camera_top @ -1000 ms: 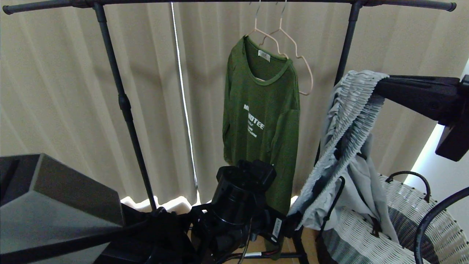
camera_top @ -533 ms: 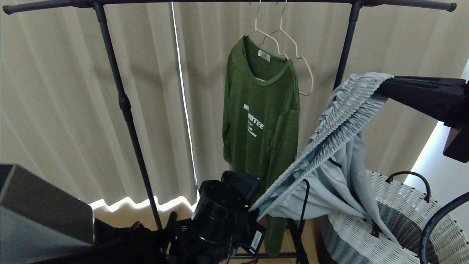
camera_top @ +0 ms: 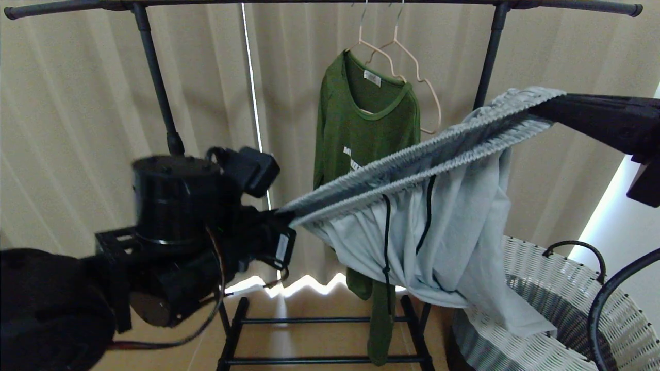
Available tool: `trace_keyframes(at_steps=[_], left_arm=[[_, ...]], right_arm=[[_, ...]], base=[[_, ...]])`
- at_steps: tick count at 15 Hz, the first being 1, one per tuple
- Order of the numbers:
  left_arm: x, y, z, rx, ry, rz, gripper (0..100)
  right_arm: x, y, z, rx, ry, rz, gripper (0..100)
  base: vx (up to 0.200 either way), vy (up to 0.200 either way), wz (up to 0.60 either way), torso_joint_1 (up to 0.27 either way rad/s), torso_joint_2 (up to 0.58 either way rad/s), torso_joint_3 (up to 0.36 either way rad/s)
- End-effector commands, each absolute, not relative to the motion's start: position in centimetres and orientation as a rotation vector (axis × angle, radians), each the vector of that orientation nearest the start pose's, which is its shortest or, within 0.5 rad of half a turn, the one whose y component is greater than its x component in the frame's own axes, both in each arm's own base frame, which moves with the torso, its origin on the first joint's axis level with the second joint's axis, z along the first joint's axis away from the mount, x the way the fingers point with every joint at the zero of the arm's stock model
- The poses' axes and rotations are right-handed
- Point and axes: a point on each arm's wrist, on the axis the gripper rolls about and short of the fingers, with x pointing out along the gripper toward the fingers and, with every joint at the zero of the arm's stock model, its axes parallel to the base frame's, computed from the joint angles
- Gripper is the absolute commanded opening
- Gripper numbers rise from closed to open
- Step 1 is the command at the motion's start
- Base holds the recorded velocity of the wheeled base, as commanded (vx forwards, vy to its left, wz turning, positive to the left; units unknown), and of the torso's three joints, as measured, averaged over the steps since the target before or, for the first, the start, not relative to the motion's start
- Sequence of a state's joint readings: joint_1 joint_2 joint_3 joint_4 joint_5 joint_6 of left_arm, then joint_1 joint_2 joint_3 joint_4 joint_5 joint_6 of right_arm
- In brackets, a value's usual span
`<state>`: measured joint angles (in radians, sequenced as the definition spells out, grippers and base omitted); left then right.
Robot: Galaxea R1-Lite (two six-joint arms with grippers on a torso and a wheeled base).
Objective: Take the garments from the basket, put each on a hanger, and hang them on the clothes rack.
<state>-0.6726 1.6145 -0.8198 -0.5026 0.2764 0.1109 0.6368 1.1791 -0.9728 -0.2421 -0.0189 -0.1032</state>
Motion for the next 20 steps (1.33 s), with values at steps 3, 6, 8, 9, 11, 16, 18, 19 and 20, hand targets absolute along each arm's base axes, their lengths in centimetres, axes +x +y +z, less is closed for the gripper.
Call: trace_keyframes(at_steps=[3, 6, 8, 9, 11, 16, 18, 19, 20], left_arm=[[22.5, -13.6, 31.5, 0.153, 0.049, -0.326, 0], [21.7, -13.3, 36.2, 0.133, 0.002, -0.391, 0], [21.2, -13.3, 36.6, 0.145, 0.036, -0.456, 0], [21.1, -13.7, 36.2, 0.153, 0.058, -0.503, 0], [20.7, -14.6, 35.4, 0.155, 0.082, -0.547, 0], [20.4, -15.2, 33.6, 0.171, 0.117, -0.569, 0], [20.0, -14.9, 33.0, 0.179, 0.134, -0.568, 0], [19.7, -14.7, 32.9, 0.179, 0.135, -0.568, 0], [19.4, -14.4, 32.9, 0.179, 0.135, -0.568, 0]], right_arm=[[14.1, 10.4, 33.1, -0.070, -0.127, 0.615, 0], [14.4, 10.4, 33.8, -0.061, -0.160, 0.607, 0], [14.6, 10.2, 33.6, -0.065, -0.150, 0.595, 0], [14.7, 10.2, 33.3, -0.067, -0.140, 0.594, 0], [14.8, 10.2, 32.9, -0.071, -0.128, 0.592, 0], [14.8, 10.2, 31.5, -0.084, -0.084, 0.592, 0], [14.9, 10.2, 31.2, -0.089, -0.074, 0.591, 0], [15.0, 10.2, 31.1, -0.090, -0.073, 0.585, 0], [15.2, 10.0, 31.0, -0.092, -0.066, 0.573, 0]], base=[[0.000, 0.000, 0.00, 0.000, 0.00, 0.000], [0.000, 0.000, 0.00, 0.000, 0.00, 0.000], [0.000, 0.000, 0.00, 0.000, 0.00, 0.000], [0.000, 0.000, 0.00, 0.000, 0.00, 0.000], [0.000, 0.000, 0.00, 0.000, 0.00, 0.000], [0.000, 0.000, 0.00, 0.000, 0.00, 0.000], [0.000, 0.000, 0.00, 0.000, 0.00, 0.000], [0.000, 0.000, 0.00, 0.000, 0.00, 0.000], [0.000, 0.000, 0.00, 0.000, 0.00, 0.000]])
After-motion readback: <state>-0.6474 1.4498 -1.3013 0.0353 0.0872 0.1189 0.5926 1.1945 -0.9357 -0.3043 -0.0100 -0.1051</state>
